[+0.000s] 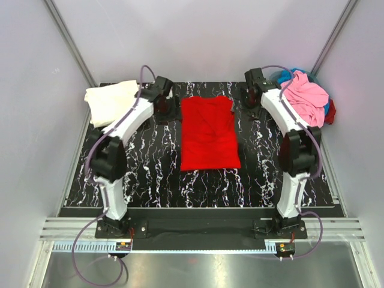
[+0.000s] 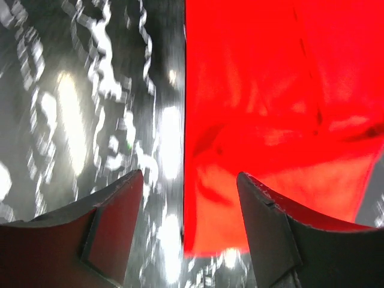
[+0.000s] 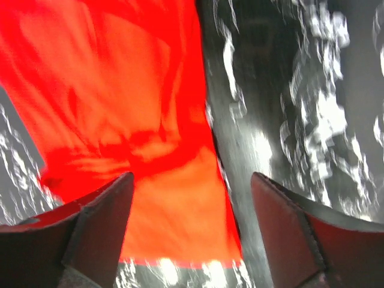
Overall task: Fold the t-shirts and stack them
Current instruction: Fold the tshirt
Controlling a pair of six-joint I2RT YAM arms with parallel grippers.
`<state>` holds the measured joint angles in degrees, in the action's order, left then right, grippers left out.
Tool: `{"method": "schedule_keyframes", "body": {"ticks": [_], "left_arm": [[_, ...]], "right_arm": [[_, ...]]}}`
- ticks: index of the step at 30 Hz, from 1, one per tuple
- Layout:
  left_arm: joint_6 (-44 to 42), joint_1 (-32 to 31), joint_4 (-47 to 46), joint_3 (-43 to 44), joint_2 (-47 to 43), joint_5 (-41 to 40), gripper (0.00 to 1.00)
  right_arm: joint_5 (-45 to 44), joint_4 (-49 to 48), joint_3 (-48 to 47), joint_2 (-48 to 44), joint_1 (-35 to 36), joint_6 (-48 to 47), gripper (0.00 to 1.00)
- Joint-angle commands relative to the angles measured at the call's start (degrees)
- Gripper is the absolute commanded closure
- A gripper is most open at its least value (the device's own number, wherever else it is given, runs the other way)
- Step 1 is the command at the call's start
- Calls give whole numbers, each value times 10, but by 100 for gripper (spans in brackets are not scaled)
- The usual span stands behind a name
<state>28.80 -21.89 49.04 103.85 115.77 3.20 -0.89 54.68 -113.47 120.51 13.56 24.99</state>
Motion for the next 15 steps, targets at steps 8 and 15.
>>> {"method": "schedule_keyframes", "body": {"ticks": [8, 15], "left_arm": [[16, -46, -219, -287, -204, 97, 38], [19, -62, -243, -255, -118, 147, 45]], "right_arm": [[152, -184, 349, -223, 7, -2, 61], [206, -172, 306, -127, 7, -18, 95]]}}
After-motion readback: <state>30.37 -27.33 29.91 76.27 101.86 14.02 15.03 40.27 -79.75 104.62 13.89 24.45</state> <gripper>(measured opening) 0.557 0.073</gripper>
